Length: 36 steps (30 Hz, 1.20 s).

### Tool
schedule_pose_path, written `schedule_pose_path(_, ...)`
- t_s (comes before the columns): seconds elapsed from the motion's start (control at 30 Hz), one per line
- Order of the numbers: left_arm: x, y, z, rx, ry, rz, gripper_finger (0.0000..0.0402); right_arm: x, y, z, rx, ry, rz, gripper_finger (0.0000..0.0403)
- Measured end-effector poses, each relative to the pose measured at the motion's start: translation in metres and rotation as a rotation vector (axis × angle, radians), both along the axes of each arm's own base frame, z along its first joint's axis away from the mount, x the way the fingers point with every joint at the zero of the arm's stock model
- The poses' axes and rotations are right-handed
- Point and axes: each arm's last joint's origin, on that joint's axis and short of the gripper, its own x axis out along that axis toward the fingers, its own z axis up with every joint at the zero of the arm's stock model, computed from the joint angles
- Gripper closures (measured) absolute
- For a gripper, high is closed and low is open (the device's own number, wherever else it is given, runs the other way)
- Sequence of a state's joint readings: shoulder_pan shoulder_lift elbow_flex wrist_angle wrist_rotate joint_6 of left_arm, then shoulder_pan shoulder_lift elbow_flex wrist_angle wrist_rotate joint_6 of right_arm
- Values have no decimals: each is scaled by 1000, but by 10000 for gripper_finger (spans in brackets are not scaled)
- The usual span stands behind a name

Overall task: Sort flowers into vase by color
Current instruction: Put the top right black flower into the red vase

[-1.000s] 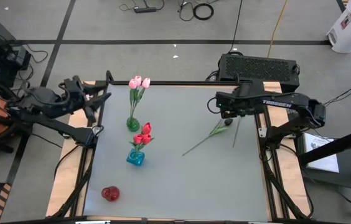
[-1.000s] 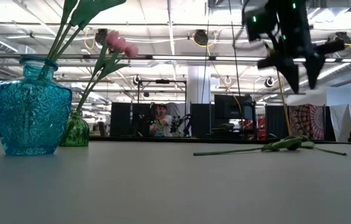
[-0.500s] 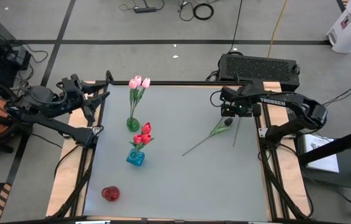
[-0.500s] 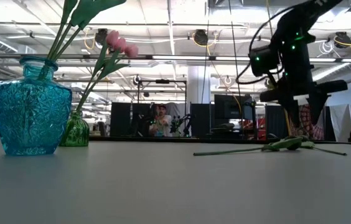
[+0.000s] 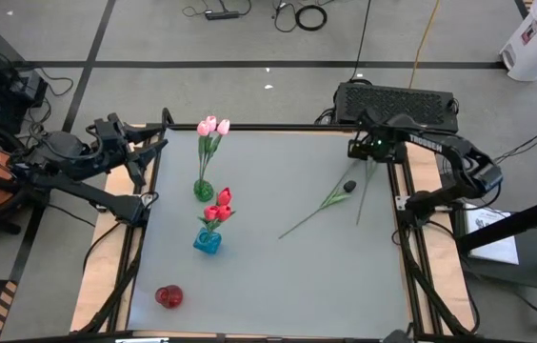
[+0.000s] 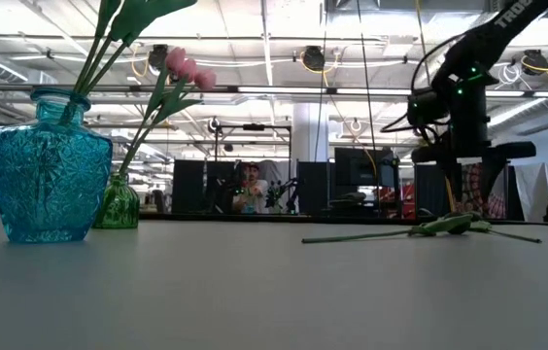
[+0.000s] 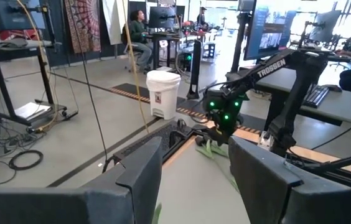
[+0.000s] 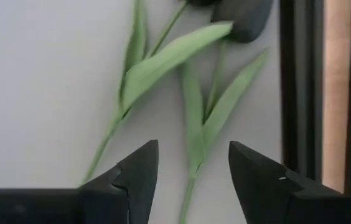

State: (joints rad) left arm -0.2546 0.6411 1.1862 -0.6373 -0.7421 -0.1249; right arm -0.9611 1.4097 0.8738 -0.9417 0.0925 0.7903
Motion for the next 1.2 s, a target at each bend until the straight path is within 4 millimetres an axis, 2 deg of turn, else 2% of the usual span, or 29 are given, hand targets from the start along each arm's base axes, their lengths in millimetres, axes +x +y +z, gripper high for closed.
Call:
schedule_pose_path(0.27, -1, 1, 0, 4, -1, 37, 210, -24, -13, 0, 26, -5, -40, 216)
schedule_pose_path(0.47, -1, 1, 0, 6, -1, 51, 210, -25, -16, -3, 21, -61, -39, 216)
schedule_pose_path(0.83, -1, 2, 0, 7, 0, 62, 210, -34, 8, -43, 135, -84, -61, 216)
schedule_pose_path(1.2, -1, 2, 0, 8, 0, 79, 210, -27, 7, -50, 78, -152, -50, 216)
